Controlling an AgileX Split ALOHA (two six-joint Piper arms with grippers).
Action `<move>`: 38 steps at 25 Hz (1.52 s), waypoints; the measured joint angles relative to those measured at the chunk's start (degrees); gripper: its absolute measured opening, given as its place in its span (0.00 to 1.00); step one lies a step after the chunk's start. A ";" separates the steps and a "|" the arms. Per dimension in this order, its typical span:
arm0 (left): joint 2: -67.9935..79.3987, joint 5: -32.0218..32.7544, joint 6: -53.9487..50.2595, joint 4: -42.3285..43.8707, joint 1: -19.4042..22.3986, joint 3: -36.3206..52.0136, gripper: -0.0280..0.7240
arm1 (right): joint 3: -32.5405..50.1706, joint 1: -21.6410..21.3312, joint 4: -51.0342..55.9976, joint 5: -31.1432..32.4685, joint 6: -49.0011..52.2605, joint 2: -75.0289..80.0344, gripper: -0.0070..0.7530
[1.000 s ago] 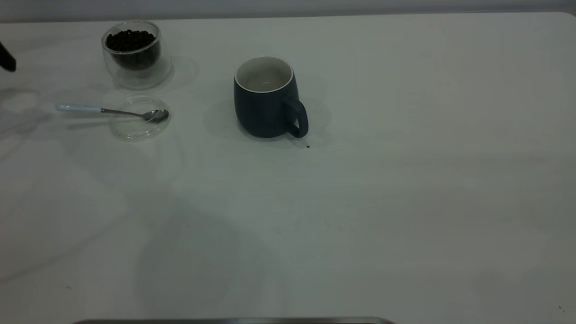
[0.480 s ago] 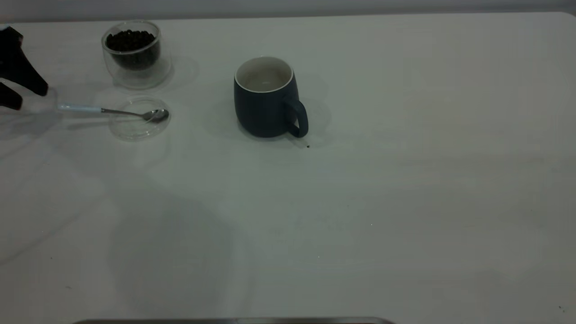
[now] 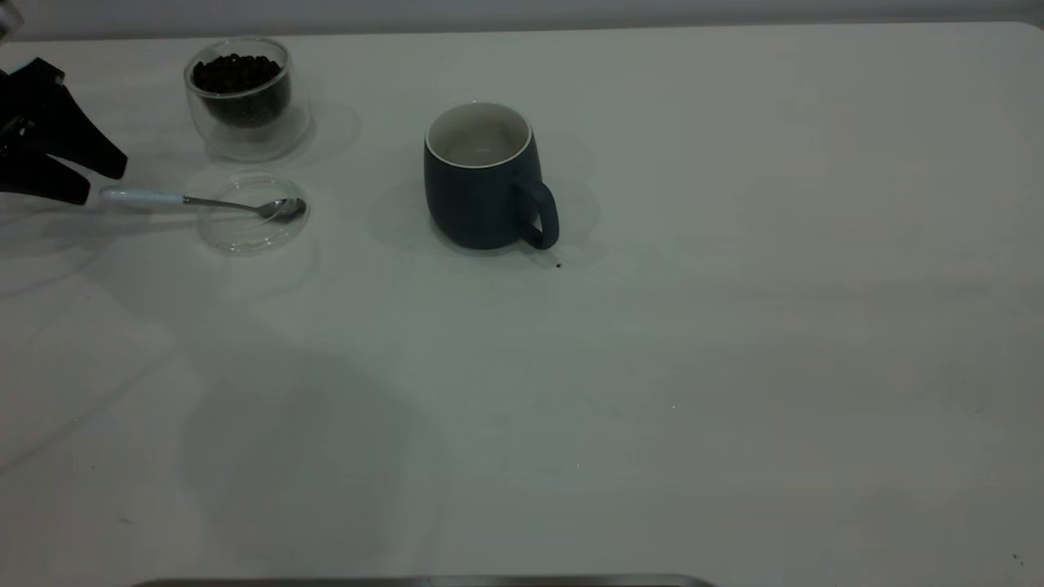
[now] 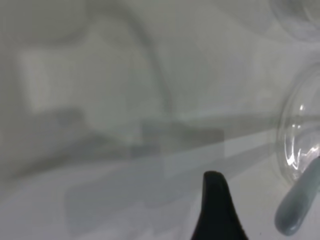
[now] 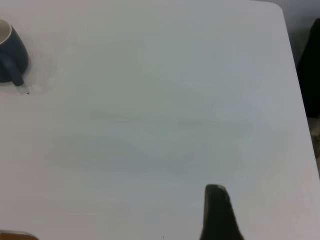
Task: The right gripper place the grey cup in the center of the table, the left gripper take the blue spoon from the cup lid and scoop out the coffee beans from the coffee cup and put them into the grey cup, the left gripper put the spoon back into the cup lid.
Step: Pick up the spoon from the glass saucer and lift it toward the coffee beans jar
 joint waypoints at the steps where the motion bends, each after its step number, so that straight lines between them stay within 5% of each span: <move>1: 0.05 0.29 0.51 0.00 0.00 0.00 0.80 | 0.00 0.00 0.00 0.00 0.00 0.00 0.61; 28: 5.05 6.51 9.10 -7.34 0.00 -0.09 0.79 | 0.00 0.00 0.00 0.00 0.00 0.00 0.61; 38: 5.09 6.43 10.26 -8.85 0.00 -0.09 0.63 | 0.00 0.00 0.00 0.00 0.00 0.00 0.61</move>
